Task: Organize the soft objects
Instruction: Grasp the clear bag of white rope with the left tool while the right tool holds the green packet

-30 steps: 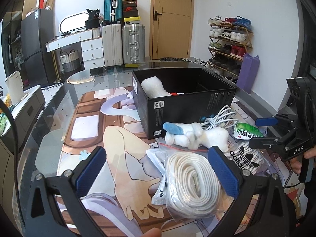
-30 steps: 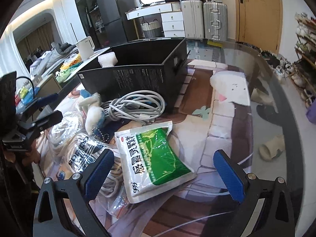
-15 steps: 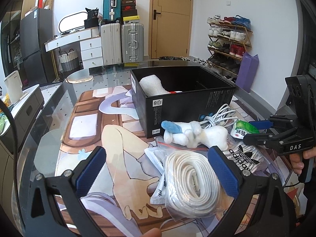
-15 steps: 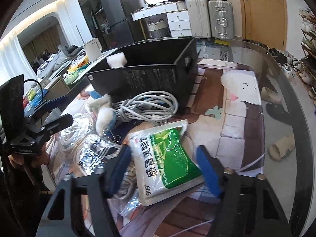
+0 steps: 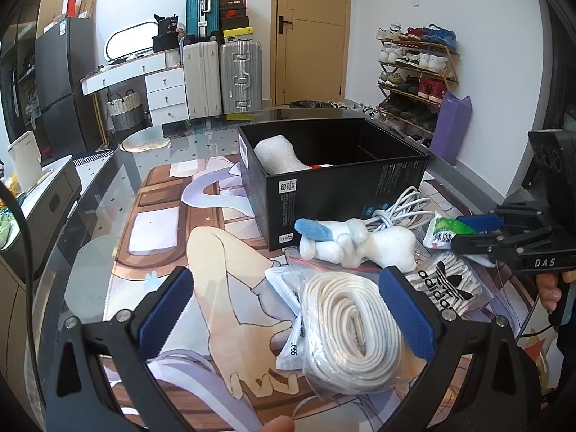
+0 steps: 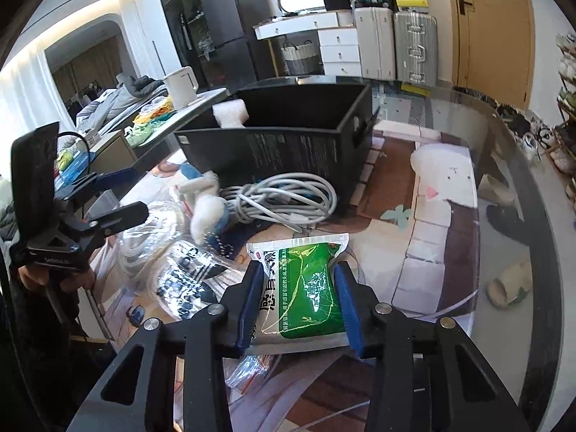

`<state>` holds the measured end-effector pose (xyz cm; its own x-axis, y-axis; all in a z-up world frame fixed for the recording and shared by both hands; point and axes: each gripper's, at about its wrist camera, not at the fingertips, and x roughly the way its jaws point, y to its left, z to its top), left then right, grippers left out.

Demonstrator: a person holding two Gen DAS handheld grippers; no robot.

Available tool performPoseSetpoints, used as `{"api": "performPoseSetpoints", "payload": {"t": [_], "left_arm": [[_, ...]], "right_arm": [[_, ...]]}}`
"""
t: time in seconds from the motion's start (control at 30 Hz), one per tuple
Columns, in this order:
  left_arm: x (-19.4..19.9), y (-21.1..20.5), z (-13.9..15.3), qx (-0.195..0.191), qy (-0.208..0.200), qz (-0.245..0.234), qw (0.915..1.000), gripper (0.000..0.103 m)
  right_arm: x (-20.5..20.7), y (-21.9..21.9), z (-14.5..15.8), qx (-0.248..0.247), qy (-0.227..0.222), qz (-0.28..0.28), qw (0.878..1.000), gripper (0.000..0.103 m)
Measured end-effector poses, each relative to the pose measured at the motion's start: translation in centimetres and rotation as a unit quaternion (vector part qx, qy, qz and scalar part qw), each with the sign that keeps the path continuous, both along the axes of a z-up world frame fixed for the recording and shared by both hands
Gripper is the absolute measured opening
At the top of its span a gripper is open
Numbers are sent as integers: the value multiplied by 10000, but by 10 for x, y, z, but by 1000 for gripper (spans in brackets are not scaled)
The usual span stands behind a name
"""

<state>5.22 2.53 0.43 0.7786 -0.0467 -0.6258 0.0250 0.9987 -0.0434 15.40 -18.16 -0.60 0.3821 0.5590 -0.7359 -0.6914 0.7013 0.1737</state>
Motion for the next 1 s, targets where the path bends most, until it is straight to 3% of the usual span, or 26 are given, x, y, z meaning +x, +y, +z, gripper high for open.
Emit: {"api": "performPoseSetpoints", "payload": {"t": [0.4, 0.6, 0.77, 1.0], "left_arm": [[-7, -10, -1, 66, 207, -324, 9992, 103], [-6, -21, -11, 418, 432, -453, 9972, 103], [-5, -22, -14, 389, 593, -515, 9962, 103], [-5, -30, -19, 628, 693, -558, 9941, 103]], "right_arm": [[-12, -9, 27, 393, -293, 87, 9988, 41], [-13, -9, 28, 410, -324, 97, 9986, 41], [-12, -10, 28, 411, -325, 91, 9986, 41], [-12, -11, 29, 409, -330, 100, 9986, 41]]}}
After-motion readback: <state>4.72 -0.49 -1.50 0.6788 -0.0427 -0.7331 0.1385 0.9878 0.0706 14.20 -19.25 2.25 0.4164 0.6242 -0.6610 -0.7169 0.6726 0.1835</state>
